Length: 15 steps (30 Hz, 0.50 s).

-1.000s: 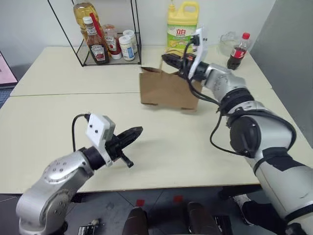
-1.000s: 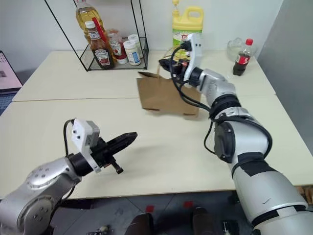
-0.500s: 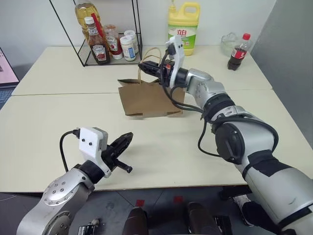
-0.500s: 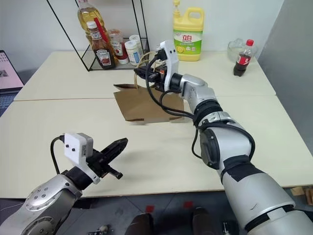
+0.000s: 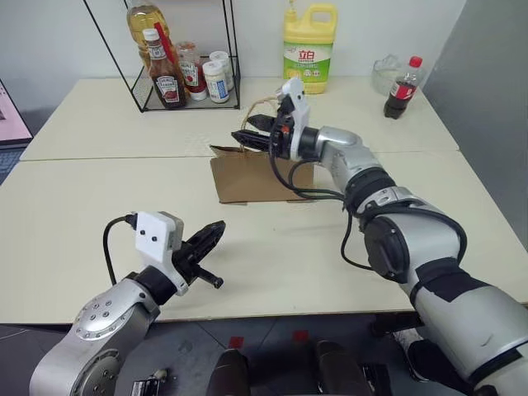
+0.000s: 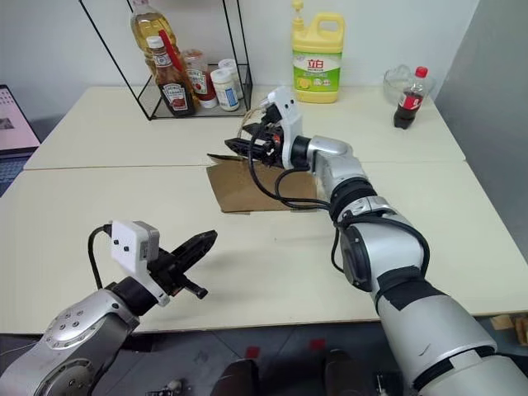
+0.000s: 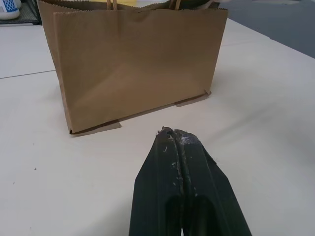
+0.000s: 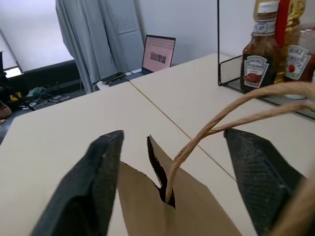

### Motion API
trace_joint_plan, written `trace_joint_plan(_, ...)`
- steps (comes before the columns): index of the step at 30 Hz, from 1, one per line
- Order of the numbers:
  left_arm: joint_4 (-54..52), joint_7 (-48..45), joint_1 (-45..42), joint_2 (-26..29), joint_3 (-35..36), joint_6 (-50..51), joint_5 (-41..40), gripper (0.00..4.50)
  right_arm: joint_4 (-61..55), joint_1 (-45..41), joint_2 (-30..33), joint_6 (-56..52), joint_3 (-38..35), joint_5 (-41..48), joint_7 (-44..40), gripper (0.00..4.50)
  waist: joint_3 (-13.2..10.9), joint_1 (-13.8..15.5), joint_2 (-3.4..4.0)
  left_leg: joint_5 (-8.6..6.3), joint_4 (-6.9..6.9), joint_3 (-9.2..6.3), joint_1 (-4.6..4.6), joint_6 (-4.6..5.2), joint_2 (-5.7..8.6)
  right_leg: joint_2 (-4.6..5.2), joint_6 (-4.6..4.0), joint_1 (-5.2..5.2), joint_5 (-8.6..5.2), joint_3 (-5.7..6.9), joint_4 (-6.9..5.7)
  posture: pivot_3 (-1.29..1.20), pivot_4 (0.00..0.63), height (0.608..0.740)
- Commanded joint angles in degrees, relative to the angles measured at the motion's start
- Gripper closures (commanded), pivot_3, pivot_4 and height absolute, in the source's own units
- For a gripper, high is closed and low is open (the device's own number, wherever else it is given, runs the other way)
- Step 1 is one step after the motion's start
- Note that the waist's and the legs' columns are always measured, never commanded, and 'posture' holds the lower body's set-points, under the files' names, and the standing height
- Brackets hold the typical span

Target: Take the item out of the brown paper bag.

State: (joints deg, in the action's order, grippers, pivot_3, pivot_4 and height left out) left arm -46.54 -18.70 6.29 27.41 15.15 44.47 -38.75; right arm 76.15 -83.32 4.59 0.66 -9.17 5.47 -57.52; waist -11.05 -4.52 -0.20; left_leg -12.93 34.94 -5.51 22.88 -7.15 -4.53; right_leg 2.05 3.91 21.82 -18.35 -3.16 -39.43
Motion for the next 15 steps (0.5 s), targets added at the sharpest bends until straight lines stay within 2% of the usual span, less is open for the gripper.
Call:
trace_joint_plan(1, 1.2, -2.1, -1.9, 1.5, 0.1, -1.2, -1.0, 4.50, -3.5, -0.2, 2.8, -0.4, 1.1, -0.4, -4.5, 0.04, 0.0, 0.0, 0.00, -0.01, 0.00, 0.00, -0.01, 0.01, 0.00, 0.00, 0.00, 0.00, 0.00, 0.00, 0.00, 0.00, 0.150, 0.740)
trace_joint_plan(6, 5.5, -5.8, -5.6, 4.7, 0.2, -0.9, -1.8, 4.50, -5.7, 1.5, 7.5, -2.5, 3.7, -1.3, -9.0, 0.04, 0.0, -0.1, -0.01, -0.01, 0.00, 0.01, -0.02, 0.02, 0.00, -0.01, 0.00, -0.01, 0.00, -0.01, 0.00, 0.00, 0.150, 0.740)
trace_joint_plan(11, 10.3, -11.7, -9.6, 10.6, 1.1, 0.7, -3.8, 4.50, -10.9, 4.0, 13.2, -6.4, 5.6, -1.3, -14.4, 0.04, 0.0, -0.1, 0.00, -0.01, 0.00, 0.00, -0.02, 0.02, 0.00, -0.01, 0.00, 0.00, 0.00, -0.01, 0.01, 0.00, 0.150, 0.740)
trace_joint_plan(15, 17.1, -17.9, -15.3, 17.1, 3.3, 0.7, -4.8, 4.50, -24.5, 9.8, 19.3, -14.5, 5.5, 1.1, -16.9, 0.04, 0.0, 0.1, -0.01, -0.01, -0.01, -0.02, 0.00, 0.03, 0.00, -0.01, 0.00, 0.00, 0.00, 0.01, 0.03, 0.00, 0.150, 0.740)
